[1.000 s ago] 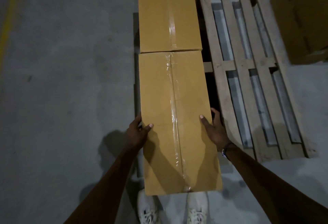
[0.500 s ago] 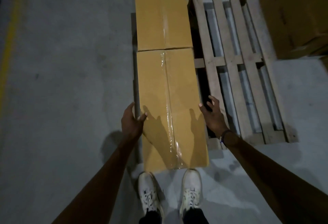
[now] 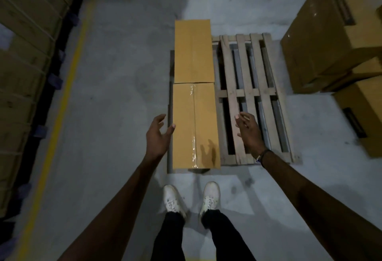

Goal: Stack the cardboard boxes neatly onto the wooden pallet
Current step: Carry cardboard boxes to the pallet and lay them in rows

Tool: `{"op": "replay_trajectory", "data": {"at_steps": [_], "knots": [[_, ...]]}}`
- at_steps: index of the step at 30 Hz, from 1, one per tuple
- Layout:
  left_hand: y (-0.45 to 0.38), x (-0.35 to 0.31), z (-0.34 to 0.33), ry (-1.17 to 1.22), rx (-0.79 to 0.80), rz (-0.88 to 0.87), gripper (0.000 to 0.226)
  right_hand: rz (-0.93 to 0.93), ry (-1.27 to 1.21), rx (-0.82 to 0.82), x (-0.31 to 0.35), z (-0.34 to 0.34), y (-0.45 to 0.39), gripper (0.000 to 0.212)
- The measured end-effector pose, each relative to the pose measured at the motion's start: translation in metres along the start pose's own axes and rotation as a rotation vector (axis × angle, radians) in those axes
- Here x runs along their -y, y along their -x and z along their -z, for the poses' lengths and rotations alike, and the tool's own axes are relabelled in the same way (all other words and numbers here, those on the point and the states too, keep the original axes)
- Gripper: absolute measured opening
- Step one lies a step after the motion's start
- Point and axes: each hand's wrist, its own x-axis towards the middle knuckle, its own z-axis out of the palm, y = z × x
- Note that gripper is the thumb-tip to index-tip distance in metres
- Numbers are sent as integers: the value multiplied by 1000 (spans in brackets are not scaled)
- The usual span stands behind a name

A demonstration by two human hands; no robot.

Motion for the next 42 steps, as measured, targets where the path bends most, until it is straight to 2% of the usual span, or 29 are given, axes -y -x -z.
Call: {"op": "replay_trajectory", "data": {"at_steps": [8, 13, 19, 24, 29, 33, 38, 42], "knots": [[135, -90, 59, 75, -58, -80, 49, 12, -176, -12, 51, 61, 158, 34], [207, -101, 77, 130, -62, -123, 45, 64, -239, -66, 44, 98, 240, 42], [266, -120, 65, 207, -11, -164, 39, 67, -314, -201, 18, 151, 322, 25], [303, -152, 18, 230, 110, -219, 35, 86, -337, -332, -2, 212, 373, 37], [333, -193, -44, 237, 256, -328, 27, 119, -399, -453, -5, 287, 405, 30], [353, -227, -96, 254, 329, -350, 24, 142, -436, -539, -14, 354, 417, 34], [367, -272, -177, 253, 352, -366, 23, 141, -488, -611, -37, 445, 415, 32], [381, -315, -255, 282, 381, -364, 29, 135, -472, -635, -51, 527, 402, 38]]}}
